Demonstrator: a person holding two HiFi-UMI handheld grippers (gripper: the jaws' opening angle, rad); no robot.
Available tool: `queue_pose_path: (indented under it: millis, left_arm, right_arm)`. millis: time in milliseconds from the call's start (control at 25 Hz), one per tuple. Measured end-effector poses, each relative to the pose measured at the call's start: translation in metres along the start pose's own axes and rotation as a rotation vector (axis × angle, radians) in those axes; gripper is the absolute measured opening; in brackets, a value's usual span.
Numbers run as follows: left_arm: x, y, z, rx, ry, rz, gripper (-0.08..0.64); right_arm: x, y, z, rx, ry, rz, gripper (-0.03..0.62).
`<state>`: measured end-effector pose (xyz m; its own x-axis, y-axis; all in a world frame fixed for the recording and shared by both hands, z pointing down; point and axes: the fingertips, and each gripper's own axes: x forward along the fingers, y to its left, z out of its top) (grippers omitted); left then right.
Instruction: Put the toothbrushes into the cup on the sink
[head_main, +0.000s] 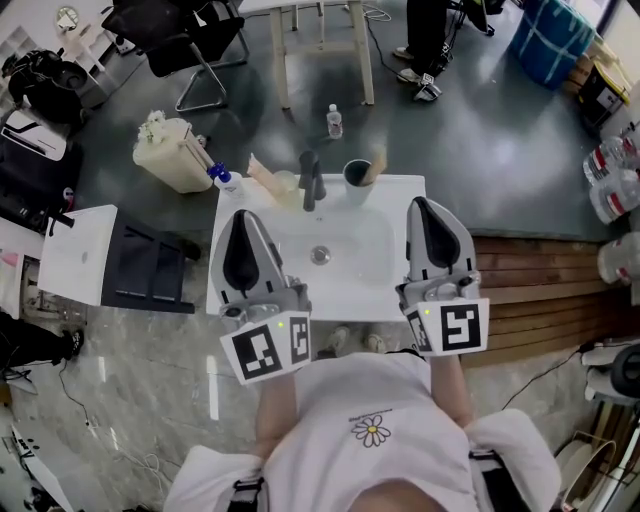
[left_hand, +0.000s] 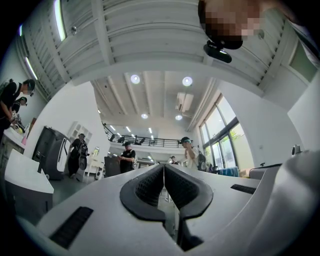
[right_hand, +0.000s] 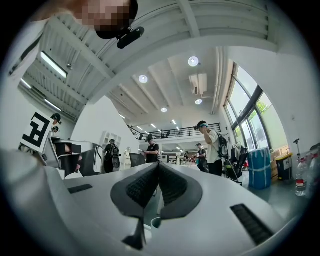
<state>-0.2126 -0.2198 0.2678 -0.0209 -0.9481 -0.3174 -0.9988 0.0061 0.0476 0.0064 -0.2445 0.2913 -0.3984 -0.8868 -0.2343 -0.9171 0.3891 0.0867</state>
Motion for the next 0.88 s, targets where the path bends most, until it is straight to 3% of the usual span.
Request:
queue_pose_path:
  millis: [320, 520, 720, 880]
  left_arm:
    - [0.020, 0.005, -0.019, -0.015, 0.049, -0.053, 0.023]
    - [0.052, 0.016, -0.035, 0.003, 0.070, -0.089, 0.120]
    - [0.088, 0.029, -0.084, -0.041, 0.147, -0.131, 0.223]
    - [0.105, 0.050, -0.137, -0.128, 0.257, -0.108, 0.255]
  right_arm:
    - [0.004, 0.003, -0.009, 0.012, 0.020, -0.015, 0.011]
    - [0.001, 0.003, -0.009, 0.006, 0.030, -0.032, 0.011]
    - [-0.003, -0.005, -0.008, -0.001, 0.034, -0.064, 0.011]
    - [-0.009, -0.009, -0.008, -0.013, 0.043, -0.091, 0.011]
